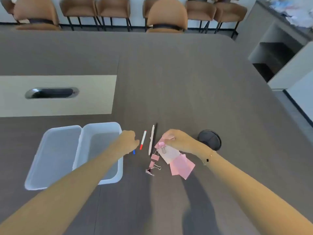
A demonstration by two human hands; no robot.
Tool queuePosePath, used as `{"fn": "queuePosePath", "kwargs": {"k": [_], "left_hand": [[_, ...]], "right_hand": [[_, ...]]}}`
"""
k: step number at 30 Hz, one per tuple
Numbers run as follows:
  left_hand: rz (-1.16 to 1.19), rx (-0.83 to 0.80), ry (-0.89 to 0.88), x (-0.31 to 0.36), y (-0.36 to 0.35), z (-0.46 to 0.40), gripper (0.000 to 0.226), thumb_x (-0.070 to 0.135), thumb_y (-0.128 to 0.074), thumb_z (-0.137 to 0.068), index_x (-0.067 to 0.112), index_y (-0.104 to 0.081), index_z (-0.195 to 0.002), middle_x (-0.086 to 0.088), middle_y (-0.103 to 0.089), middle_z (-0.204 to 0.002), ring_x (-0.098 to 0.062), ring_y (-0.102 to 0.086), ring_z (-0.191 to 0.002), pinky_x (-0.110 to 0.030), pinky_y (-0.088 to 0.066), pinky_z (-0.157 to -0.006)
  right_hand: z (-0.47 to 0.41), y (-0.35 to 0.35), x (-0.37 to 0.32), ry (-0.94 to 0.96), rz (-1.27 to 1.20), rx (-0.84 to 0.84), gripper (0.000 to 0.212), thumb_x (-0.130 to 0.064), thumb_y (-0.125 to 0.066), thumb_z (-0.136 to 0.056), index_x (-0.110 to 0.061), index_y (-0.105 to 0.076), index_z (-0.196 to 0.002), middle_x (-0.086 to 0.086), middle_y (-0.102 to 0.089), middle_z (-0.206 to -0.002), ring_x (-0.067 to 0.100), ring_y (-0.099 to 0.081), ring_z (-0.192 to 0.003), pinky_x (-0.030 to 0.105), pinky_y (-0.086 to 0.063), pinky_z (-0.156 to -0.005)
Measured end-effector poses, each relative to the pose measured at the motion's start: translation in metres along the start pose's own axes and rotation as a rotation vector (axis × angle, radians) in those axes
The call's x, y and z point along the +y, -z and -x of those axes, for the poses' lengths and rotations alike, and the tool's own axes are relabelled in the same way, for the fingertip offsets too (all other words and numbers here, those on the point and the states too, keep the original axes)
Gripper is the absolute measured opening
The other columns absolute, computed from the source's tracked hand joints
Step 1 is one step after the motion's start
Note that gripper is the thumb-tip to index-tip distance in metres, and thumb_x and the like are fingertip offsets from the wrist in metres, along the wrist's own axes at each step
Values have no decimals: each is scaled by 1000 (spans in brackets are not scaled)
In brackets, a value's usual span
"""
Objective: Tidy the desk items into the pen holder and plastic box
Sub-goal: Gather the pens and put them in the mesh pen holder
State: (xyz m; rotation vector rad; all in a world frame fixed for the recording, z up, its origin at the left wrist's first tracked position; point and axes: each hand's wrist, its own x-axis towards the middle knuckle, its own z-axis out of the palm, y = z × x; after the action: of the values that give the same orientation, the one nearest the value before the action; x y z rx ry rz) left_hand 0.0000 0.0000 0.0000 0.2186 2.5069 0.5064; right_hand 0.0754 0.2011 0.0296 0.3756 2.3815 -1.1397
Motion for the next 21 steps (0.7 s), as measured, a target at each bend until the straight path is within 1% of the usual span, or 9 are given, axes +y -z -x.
{"fn": "queuePosePath", "kwargs": {"k": [1,3,5,7,8,10,11,15,21], "left_hand": [[-39,42,-10,-2,-6,-5,28,15,-49,-89,3,-50,-63,-10,-52,-62,-32,-56,-58,-27,-42,-48],[-79,93,24,-7,-19,-18,43,17,-51,-88,9,-33,-50,-4,-38,-52,-25,-44,-52,-24,-30,-45],[-120,82,58,-7,-32,-30,44,23,-53,-88,10,-35,-50,-4,-40,-55,-26,-48,-58,-27,-38,-53],[-114,75,97,-7,-42,-42,36,31,-53,-89,5,-52,-63,-11,-57,-72,-31,-58,-75,-34,-48,-65],[-106,63,110,-6,-47,-45,35,34,-52,-89,1,-60,-82,-16,-63,-89,-33,-62,-86,-37,-50,-71],[-89,74,167,-3,-57,-55,46,35,-52,-91,-2,-49,-119,-19,-59,-116,-35,-62,-104,-39,-51,-78],[-90,94,170,-2,-63,-58,47,32,-52,-92,-1,-43,-124,-19,-56,-119,-35,-62,-106,-39,-50,-78],[-119,133,73,4,-77,-68,30,21,-46,-95,-2,-46,-115,-20,-60,-112,-35,-65,-98,-37,-49,-72],[-101,89,64,4,-68,-68,24,10,-46,-96,-2,-48,-117,-19,-55,-117,-32,-64,-102,-36,-50,-79]], "right_hand": [[-11,-7,0,-27,22,-11,31,-22,-56,-89,-11,-59,-118,5,-62,-122,20,-57,-107,28,-46,-84],[-32,-18,-1,-69,45,10,31,-16,-52,-90,-1,-58,-117,12,-63,-122,18,-51,-95,25,-40,-72],[-51,-27,-1,-99,23,45,31,-13,-51,-90,4,-57,-115,16,-62,-121,21,-51,-91,26,-40,-69],[-71,-34,-2,-124,24,91,23,-14,-52,-90,7,-60,-94,19,-64,-98,28,-55,-82,29,-43,-68],[-80,-35,-3,-147,30,117,24,-16,-53,-90,3,-56,-75,16,-59,-78,28,-53,-68,28,-42,-60],[-100,-41,-1,-201,71,154,39,-20,-56,-88,-11,-39,-54,4,-44,-55,22,-44,-50,25,-33,-46],[-109,-44,0,-216,123,173,40,-23,-57,-86,-15,-37,-53,0,-42,-53,22,-45,-52,24,-30,-45],[-130,-56,-4,-231,270,190,36,-20,-59,-82,-17,-36,-55,-3,-41,-57,27,-52,-67,20,-26,-46],[-144,-72,-11,-241,281,168,34,-9,-54,-84,-14,-35,-56,-1,-40,-57,24,-52,-62,19,-26,-44]]}}
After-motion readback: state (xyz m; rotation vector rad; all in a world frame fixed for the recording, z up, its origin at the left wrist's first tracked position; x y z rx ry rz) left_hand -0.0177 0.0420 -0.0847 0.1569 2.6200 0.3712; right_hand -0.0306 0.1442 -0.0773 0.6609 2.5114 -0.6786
